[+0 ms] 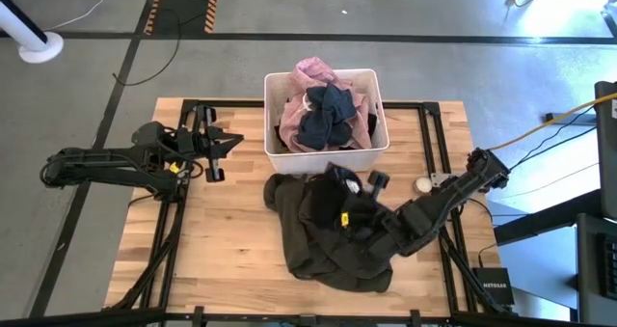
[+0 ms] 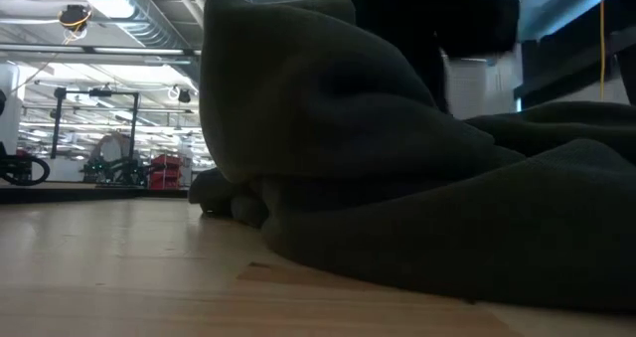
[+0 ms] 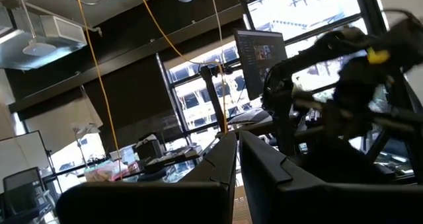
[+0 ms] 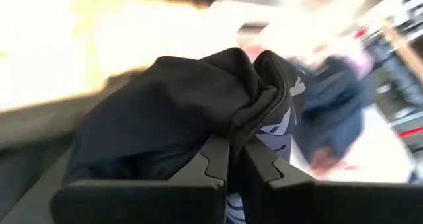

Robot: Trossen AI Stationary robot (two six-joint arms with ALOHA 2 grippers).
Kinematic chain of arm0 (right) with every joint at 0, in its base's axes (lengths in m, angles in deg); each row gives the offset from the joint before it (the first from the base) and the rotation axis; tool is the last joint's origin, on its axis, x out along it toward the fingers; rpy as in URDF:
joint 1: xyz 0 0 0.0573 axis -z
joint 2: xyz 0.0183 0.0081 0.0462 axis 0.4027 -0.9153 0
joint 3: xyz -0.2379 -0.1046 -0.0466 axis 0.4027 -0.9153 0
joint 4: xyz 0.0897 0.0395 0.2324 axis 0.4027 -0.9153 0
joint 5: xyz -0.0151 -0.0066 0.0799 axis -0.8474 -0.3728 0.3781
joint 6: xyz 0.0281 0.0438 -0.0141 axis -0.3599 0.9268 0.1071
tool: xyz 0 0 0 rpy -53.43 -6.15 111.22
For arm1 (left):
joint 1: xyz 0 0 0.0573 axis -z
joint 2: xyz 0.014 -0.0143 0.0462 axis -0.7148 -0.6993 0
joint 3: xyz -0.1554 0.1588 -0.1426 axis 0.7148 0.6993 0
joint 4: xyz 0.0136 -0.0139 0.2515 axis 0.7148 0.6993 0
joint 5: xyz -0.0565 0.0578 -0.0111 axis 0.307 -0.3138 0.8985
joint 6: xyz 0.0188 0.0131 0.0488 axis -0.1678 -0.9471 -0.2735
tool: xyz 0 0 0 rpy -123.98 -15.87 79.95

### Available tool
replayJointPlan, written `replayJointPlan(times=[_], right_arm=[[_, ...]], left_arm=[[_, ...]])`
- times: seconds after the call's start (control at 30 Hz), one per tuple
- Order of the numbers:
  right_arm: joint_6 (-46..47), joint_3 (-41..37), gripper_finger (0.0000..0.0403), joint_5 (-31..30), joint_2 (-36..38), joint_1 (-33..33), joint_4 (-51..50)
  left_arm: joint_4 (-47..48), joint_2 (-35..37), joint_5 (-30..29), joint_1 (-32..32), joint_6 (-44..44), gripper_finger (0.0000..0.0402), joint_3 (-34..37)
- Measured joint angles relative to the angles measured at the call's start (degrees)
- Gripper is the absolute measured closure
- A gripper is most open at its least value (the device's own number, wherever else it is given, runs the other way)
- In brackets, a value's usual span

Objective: Sort clothes
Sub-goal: Put the black underwear into the white laundry bin

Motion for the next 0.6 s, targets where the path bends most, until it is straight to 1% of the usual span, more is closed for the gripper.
replayJointPlan(times=[0.13, 0.2, 0.37, 0.5, 0.6], right_arm=[[-7.7, 7.4, 0.0383, -6.3, 0.1, 3.2, -1.7], [-12.7, 11.3, 0.0383, -8.0, 0.1, 5.4, -1.6], [-24.1, 20.7, 0.0382, -8.9, 0.1, 12.6, -0.9], [-29.2, 26.7, 0.0382, -8.9, 0.2, 19.2, -0.8], [-32.1, 29.0, 0.0382, -8.3, 0.2, 24.5, -0.5]], left_arm=[[0.0, 0.0, 0.0, 0.0, 0.0, 0.0386, 0.0], [0.0, 0.0, 0.0, 0.0, 0.0, 0.0386, 0.0], [0.0, 0.0, 0.0, 0.0, 0.0, 0.0386, 0.0], [0.5, 0.0, 0.0, 0.0, 0.0, 0.0386, 0.0], [0.5, 0.0, 0.0, 0.0, 0.0, 0.0386, 0.0]])
